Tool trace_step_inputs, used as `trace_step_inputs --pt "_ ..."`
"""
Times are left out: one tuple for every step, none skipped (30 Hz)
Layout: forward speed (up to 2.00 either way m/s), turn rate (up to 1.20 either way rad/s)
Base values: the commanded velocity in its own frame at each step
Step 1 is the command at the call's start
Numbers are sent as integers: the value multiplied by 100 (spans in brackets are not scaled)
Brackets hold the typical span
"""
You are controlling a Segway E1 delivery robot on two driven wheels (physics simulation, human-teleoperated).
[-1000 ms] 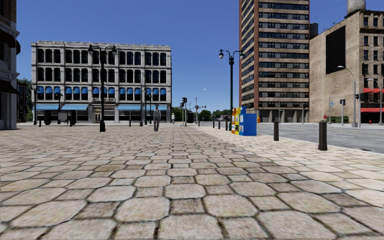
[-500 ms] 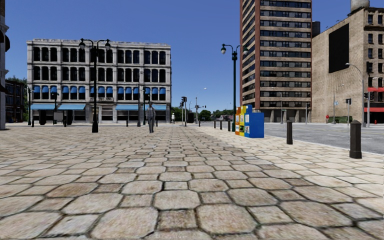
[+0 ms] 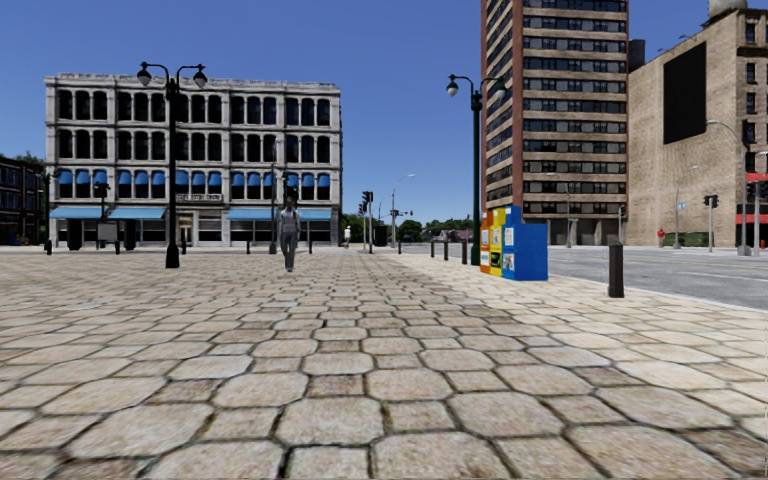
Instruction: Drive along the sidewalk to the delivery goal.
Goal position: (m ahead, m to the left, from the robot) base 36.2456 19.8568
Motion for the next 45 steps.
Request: trace_step_inputs --pt "200 0" --pt "200 0" --pt "200 0" --pt "200 0" --pt "200 0" --pt "200 0" --pt "200 0" --pt "200 0" --pt "200 0" --pt "200 0" --pt "200 0" --pt "200 0" --pt "200 0" --pt "200 0" --pt "200 0" --pt "200 0" --pt "200 0" --pt "200 0" --pt "200 0" --pt "200 0" --pt "200 0" --pt "200 0" --pt "200 0" --pt "200 0" --pt "200 0" --pt "200 0" --pt "200 0" --pt "200 0" --pt "200 0" --pt "200 0" --pt "200 0" --pt "200 0" --pt "200 0" --pt "200 0" --pt "200 0" --pt "200 0" --pt "200 0" --pt "200 0" --pt "200 0" --pt "200 0" --pt "200 0" --pt "200 0" --pt "200 0" --pt "200 0" --pt "200 0"
